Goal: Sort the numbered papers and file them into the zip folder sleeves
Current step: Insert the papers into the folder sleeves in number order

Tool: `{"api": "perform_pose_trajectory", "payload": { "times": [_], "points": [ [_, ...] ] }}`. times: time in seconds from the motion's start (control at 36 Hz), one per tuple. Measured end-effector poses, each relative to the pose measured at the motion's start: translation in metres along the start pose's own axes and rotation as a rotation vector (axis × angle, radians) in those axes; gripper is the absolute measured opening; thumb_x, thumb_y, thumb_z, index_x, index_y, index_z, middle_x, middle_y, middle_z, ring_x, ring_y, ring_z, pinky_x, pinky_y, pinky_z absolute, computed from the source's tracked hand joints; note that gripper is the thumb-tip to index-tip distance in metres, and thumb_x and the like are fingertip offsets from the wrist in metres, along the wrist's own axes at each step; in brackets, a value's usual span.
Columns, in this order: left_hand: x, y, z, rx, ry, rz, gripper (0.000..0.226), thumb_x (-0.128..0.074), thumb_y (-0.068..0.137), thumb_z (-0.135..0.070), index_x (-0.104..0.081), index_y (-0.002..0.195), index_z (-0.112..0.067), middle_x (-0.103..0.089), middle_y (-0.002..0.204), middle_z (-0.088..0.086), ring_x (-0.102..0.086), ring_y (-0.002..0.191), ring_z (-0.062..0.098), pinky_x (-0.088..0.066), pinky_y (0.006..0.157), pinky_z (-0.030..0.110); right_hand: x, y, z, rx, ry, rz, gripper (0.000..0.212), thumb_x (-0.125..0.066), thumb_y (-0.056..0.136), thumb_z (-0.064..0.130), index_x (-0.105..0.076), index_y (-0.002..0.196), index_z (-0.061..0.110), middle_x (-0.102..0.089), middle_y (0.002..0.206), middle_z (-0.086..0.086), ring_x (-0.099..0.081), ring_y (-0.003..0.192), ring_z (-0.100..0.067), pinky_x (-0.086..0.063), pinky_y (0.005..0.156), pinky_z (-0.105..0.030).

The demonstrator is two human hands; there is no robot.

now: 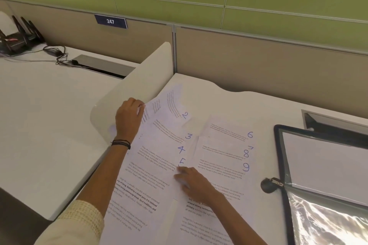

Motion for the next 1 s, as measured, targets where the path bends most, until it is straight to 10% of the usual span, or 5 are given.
{"api": "perform_pose_trajectory", "payload": {
  "times": [0.33,1.0],
  "points": [
    [0.044,0.015,-0.064,-0.258,0.087,-0.153,0.008,-0.064,0.089,-0.014,-0.066,0.089,-0.007,-0.062,0.087,0.01,-0.057,0.073,0.026,-0.045,0.063,0.034,0.034,-0.028,0.016,0.104,-0.099,-0.414,0.043,-0.078,0.068,0.007,-0.067,0.107,0.022,-0.062,0.124,-0.004,-0.067,0.094,-0.016,-0.055,0.072,-0.026],
    [0.072,-0.002,-0.177,-0.409,-0.217,-0.017,0.016,-0.059,0.087,-0.023,-0.067,0.087,-0.009,-0.063,0.089,0.009,-0.06,0.077,0.023,-0.041,0.072,0.027,0.157,-0.182,-0.081,-0.43,0.486,-1.03,0.055,-0.063,0.087,0.017,-0.04,0.137,0.015,-0.048,0.135,0.0,-0.048,0.113,-0.011,-0.039,0.09,-0.023]
  ]
}}
Point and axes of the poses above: each hand's wrist, its own y-axis towards the middle knuckle, its own x-axis out of the back of the hand, z = x × y, the point moved 4 cm from there along y, towards the middle knuckle
